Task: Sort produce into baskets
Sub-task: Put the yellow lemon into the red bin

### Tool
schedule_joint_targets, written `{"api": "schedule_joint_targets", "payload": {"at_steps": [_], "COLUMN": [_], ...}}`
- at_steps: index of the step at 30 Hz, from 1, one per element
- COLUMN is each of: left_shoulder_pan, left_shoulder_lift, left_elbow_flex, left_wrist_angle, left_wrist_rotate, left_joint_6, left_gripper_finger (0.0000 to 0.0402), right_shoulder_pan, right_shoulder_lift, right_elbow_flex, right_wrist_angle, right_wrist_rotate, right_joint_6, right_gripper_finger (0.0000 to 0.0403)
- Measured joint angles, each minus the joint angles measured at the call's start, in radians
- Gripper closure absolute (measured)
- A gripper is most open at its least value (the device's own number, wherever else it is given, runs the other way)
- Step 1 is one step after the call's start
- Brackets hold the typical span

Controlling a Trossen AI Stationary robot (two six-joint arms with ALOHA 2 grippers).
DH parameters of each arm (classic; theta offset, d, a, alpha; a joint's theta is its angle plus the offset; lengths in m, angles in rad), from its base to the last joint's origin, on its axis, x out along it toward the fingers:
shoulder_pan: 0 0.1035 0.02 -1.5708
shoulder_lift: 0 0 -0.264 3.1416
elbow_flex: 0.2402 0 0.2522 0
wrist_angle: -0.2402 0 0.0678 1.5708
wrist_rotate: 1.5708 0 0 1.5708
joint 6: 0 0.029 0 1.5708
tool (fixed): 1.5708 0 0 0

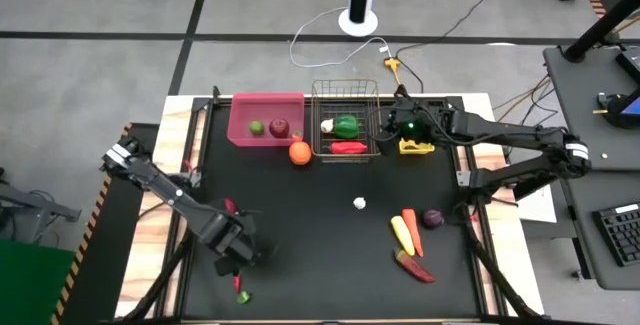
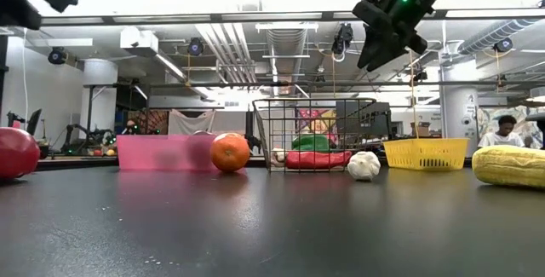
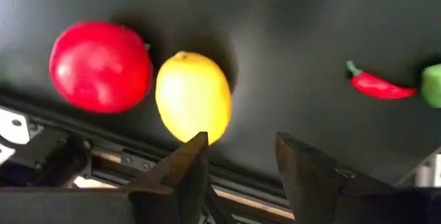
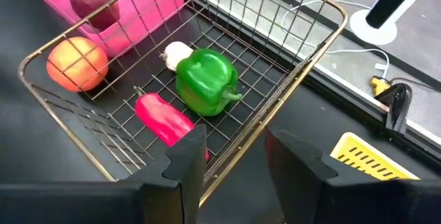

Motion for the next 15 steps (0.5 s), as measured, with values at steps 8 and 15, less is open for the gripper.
{"api": "schedule_joint_targets", "payload": {"at_steps": [8,15], "left_shoulder_pan": [-0.043,-0.046], "left_shoulder_lift": [-0.022,-0.046], "left_elbow_flex": [-0.022,-0.024], "left_wrist_angle": [-0.001,0.001], "left_wrist_rotate": [-0.122,-0.180], "left_joint_6": [-0.015,-0.013], "left_gripper_finger": [0.0258,0.0278], "right_shoulder_pan": [0.174,0.430], "right_shoulder_lift": [0.000,0.009], "right_elbow_flex": [0.000,-0.010], "right_wrist_angle": [0.088,0.193], "right_wrist_rotate": [0.000,0.000], "right_joint_6": [-0.027,-0.125], "right_gripper_finger": [0.0260,0.0268]}}
